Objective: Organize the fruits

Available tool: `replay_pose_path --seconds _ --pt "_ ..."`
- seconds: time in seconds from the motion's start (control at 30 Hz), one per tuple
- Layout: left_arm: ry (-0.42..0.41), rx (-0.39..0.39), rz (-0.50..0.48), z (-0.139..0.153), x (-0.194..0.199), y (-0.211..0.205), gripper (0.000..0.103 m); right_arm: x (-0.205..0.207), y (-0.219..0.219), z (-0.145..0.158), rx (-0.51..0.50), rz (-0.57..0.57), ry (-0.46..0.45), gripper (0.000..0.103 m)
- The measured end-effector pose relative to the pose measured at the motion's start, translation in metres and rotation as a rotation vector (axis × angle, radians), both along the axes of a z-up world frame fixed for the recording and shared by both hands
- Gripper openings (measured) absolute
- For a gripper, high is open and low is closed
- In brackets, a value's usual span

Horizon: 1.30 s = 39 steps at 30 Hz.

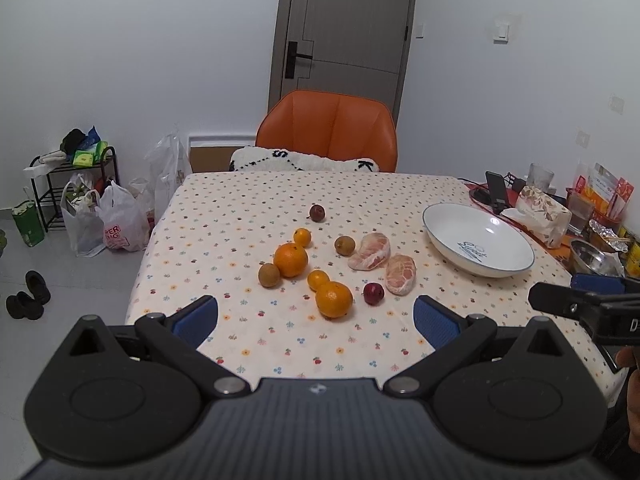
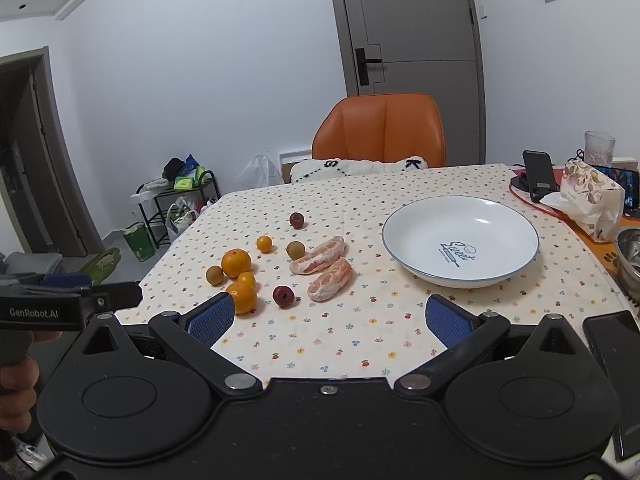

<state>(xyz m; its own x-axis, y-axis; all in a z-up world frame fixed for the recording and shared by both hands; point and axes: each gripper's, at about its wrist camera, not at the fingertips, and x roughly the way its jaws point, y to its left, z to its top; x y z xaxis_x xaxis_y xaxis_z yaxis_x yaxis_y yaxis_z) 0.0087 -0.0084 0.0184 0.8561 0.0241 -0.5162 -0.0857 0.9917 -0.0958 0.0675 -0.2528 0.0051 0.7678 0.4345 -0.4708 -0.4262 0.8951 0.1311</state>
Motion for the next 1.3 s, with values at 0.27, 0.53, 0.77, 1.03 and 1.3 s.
replay_pose_path --seconds 0.27,0.53,0.77,1.03,1.3 --pt "0.021 -0.018 0.002 -0.01 0.014 0.002 0.103 0.013 0.005 -0.012 0.003 0.039 0.021 0.103" --pt "0.031 -0.054 -0.012 -0.025 0.031 0.007 0.101 0.032 0.013 -0.026 0.007 0.058 0.052 0.103" --pt "0.02 -0.076 -0.011 -0.032 0.047 0.012 0.099 0.052 0.017 -0.032 0.069 0.113 0.081 0.101" --pt "0.042 -0.084 -0.016 -0.044 0.064 0.012 0.091 0.072 0.028 -0.043 0.078 0.151 0.111 0.087" --pt "0.087 -0.113 -0.028 -0.06 0.084 0.012 0.068 0.09 0.04 -0.055 0.08 0.195 0.164 0.063"
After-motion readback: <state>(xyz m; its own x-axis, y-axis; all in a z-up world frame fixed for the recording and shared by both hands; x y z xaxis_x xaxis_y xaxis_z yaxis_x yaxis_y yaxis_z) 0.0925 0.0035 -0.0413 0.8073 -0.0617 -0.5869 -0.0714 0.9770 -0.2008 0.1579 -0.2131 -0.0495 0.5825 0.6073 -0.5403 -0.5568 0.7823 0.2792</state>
